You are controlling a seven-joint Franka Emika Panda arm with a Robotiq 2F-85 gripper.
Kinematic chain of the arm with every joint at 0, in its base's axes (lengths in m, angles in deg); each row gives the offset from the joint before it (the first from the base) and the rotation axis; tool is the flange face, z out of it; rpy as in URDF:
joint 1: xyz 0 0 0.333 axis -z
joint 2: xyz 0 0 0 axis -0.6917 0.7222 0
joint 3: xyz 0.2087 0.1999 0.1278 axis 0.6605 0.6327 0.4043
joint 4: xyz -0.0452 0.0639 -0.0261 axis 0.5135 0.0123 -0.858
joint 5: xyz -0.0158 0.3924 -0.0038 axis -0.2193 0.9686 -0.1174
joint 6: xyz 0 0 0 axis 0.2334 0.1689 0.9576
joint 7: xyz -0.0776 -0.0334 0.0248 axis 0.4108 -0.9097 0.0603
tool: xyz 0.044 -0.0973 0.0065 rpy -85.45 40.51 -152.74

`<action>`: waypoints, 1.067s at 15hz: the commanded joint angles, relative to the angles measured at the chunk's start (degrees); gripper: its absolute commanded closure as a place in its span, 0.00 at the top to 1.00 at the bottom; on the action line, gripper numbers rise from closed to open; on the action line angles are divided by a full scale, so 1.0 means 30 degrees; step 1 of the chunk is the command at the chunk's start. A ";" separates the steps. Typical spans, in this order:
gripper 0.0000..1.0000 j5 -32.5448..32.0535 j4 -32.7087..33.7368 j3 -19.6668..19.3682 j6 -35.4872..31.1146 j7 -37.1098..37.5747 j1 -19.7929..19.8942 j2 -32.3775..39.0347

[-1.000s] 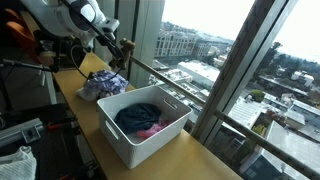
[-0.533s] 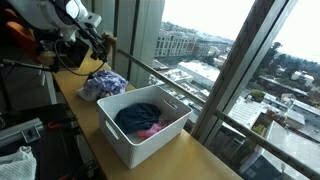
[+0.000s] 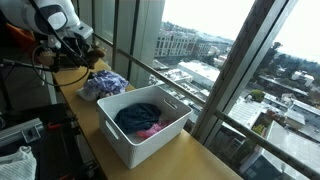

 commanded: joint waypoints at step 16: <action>0.02 2.3466 1.0356 0.5082 0.7768 -2.0602 0.8397 1.0142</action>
